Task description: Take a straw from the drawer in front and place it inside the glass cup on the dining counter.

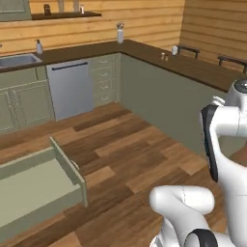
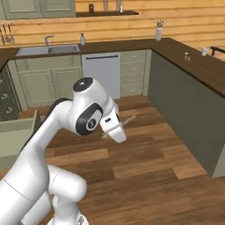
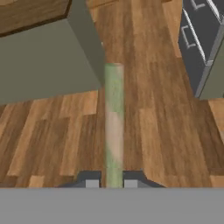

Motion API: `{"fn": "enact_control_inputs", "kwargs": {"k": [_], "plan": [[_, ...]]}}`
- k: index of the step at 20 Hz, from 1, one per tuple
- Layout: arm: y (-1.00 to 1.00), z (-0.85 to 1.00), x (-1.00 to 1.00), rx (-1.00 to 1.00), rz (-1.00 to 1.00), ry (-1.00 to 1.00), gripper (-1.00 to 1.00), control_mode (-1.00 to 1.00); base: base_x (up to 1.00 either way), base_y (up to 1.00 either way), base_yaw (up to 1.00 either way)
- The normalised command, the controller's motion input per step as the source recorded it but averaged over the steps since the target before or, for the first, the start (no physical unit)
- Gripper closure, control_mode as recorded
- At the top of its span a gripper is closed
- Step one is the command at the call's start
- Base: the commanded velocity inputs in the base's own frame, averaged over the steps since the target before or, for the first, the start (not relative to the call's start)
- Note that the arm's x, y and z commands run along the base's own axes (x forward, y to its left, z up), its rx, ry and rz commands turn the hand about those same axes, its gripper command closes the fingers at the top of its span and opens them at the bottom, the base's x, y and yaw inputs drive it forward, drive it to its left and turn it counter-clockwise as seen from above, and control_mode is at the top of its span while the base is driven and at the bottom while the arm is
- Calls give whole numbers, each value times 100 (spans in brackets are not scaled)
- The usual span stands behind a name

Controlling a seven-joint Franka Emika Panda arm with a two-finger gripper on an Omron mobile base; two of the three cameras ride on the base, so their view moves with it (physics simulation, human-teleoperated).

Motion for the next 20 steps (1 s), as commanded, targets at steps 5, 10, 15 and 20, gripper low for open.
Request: {"fn": "enact_control_inputs", "kwargs": {"k": [5, 10, 15, 20], "plan": [[0, 0, 0, 0, 0, 0, 100, 100, 50, -60, -54], [0, 0, 0, 0, 0, 0, 100, 100, 74, -71, -44], [0, 0, 0, 0, 0, 0, 100, 100, 94, -58, -40], [0, 0, 0, 0, 0, 0, 100, 100, 100, -58, -36]]}}
